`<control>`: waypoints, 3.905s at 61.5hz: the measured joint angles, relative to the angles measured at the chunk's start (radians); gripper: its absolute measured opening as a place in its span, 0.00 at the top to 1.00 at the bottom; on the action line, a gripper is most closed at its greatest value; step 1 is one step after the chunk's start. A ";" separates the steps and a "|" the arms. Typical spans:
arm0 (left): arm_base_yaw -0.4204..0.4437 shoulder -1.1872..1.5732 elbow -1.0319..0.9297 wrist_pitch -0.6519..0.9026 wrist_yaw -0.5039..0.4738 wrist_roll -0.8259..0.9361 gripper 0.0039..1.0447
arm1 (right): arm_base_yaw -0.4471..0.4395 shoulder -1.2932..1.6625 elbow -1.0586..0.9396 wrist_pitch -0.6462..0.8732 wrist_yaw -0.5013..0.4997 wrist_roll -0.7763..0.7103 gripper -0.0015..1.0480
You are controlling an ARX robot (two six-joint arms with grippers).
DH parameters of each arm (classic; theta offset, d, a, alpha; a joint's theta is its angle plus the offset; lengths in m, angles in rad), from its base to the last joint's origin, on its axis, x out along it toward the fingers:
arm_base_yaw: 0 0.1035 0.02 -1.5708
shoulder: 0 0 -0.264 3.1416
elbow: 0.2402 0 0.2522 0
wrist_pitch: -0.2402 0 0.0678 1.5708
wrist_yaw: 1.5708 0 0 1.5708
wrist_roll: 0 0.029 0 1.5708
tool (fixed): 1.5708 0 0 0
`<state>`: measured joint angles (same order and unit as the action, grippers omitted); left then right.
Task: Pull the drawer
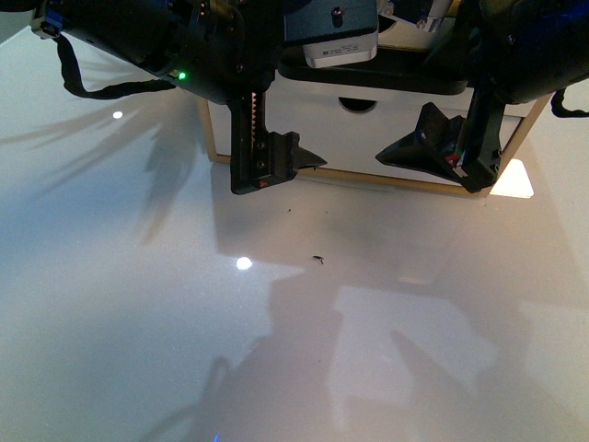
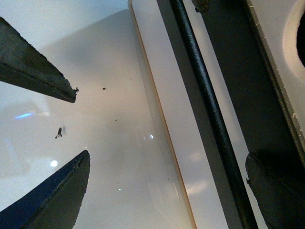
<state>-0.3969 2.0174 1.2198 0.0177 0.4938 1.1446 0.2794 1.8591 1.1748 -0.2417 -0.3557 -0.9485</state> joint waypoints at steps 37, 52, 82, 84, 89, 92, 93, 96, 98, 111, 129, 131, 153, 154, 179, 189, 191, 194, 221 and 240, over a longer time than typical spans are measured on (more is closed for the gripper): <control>0.005 -0.203 -0.230 -0.106 0.037 0.145 0.07 | 0.064 -0.195 -0.241 -0.005 -0.058 -0.014 0.08; 0.008 -0.273 -0.317 -0.108 0.051 0.164 0.07 | 0.100 -0.245 -0.314 0.030 -0.057 0.018 0.08; 0.017 -0.486 -0.475 0.163 0.108 -0.114 0.07 | 0.050 -0.486 -0.425 0.195 -0.113 0.236 0.08; 0.020 -0.512 -0.487 0.195 0.107 -0.147 0.07 | 0.043 -0.512 -0.440 0.210 -0.113 0.252 0.08; 0.029 -0.563 -0.517 0.268 0.076 -0.216 0.07 | 0.023 -0.570 -0.485 0.261 -0.103 0.288 0.08; 0.039 -0.595 -0.540 0.321 0.046 -0.256 0.07 | 0.003 -0.611 -0.523 0.312 -0.087 0.324 0.08; 0.046 -0.611 -0.553 0.345 0.031 -0.285 0.07 | -0.004 -0.625 -0.537 0.332 -0.079 0.338 0.08; 0.062 -0.641 -0.579 0.391 0.002 -0.325 0.07 | -0.026 -0.660 -0.572 0.391 -0.054 0.376 0.08; 0.076 -0.661 -0.600 0.430 -0.036 -0.361 0.07 | -0.045 -0.690 -0.598 0.435 -0.042 0.411 0.08; 0.211 -0.847 -0.764 0.637 -0.249 -0.690 0.07 | -0.214 -0.949 -0.777 0.587 0.037 0.651 0.08; 0.399 -1.215 -1.011 0.461 -0.315 -1.036 0.07 | -0.476 -1.455 -0.969 0.410 0.054 0.915 0.08; 0.428 -1.246 -1.022 0.437 -0.319 -1.072 0.07 | -0.502 -1.519 -0.976 0.356 0.049 0.937 0.08; 0.515 -1.285 -1.073 0.520 -0.368 -1.174 0.16 | -0.548 -1.681 -1.010 0.237 0.095 0.978 0.23; 0.510 -1.292 -1.089 0.551 -0.382 -1.170 0.21 | -0.532 -1.704 -1.020 0.234 0.117 0.973 0.28; 0.398 -1.537 -1.203 0.454 -0.494 -1.154 0.97 | -0.285 -1.797 -1.109 0.230 0.355 0.951 0.98; 0.398 -1.637 -1.207 0.364 -0.494 -1.153 0.97 | -0.284 -1.818 -1.133 0.235 0.355 0.952 0.98; 0.398 -1.649 -1.207 0.352 -0.494 -1.153 0.97 | -0.284 -1.832 -1.144 0.237 0.356 0.951 0.98; 0.398 -1.671 -1.207 0.328 -0.494 -1.153 0.97 | -0.283 -1.847 -1.145 0.238 0.358 0.951 0.98; 0.398 -1.828 -1.207 0.173 -0.494 -1.153 0.97 | -0.283 -1.853 -1.146 0.240 0.356 0.952 0.98; 0.398 -2.010 -1.207 -0.015 -0.494 -1.152 0.97 | -0.283 -1.854 -1.146 0.240 0.356 0.951 0.98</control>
<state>0.0013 0.0071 0.0128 0.0025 -0.0002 -0.0078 -0.0036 0.0055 0.0292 -0.0017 0.0002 0.0029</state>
